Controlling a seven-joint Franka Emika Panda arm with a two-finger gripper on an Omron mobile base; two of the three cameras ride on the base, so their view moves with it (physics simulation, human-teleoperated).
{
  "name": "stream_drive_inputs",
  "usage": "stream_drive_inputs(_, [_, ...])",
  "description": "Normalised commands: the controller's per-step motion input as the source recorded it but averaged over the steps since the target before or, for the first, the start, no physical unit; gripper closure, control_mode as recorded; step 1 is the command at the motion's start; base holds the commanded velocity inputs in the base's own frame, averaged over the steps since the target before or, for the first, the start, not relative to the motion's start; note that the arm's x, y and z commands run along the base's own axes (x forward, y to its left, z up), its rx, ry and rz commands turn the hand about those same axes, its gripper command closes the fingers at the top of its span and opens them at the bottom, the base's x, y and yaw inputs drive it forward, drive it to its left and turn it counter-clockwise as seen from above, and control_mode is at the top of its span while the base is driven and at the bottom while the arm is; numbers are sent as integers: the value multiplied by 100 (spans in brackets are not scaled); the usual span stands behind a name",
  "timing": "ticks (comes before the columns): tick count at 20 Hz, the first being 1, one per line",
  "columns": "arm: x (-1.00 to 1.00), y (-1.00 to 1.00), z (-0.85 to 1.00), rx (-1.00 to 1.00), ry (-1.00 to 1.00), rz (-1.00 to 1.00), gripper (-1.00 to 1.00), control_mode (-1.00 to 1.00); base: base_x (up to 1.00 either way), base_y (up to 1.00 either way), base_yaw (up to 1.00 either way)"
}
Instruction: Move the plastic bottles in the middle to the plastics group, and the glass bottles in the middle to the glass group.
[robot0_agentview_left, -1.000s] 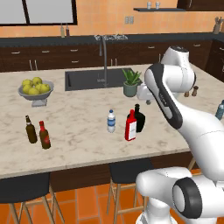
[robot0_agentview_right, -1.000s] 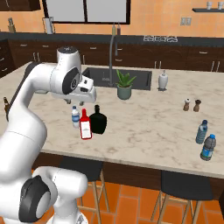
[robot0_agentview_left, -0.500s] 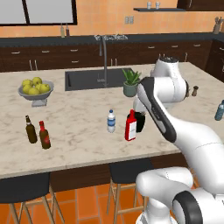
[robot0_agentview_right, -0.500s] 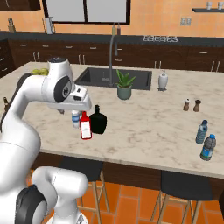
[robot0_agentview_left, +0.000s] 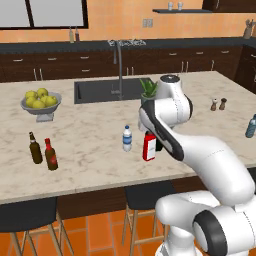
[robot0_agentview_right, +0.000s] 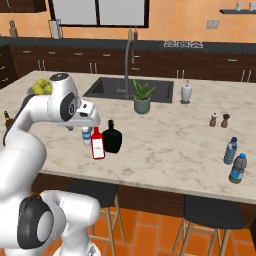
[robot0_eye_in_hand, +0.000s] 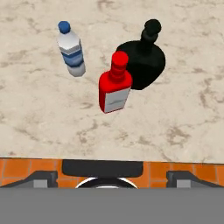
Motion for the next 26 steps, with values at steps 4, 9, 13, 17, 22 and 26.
stream_drive_inputs(4, [51, -2, -14, 0, 0, -1, -100, -100, 0, 0, 0])
stream_drive_inputs(9, [36, -7, -25, 0, 0, -6, -100, -100, 0, 0, 0])
stream_drive_inputs(13, [17, -7, -31, 0, 0, -6, -100, -100, 0, 0, 0])
stream_drive_inputs(17, [15, -4, -20, 1, -1, -3, -100, -100, 0, 0, 0])
stream_drive_inputs(22, [13, 0, -10, 0, -6, 0, -100, -100, 0, 0, 0])
stream_drive_inputs(26, [20, 0, -6, 0, -8, 0, -100, -100, 0, 0, 0])
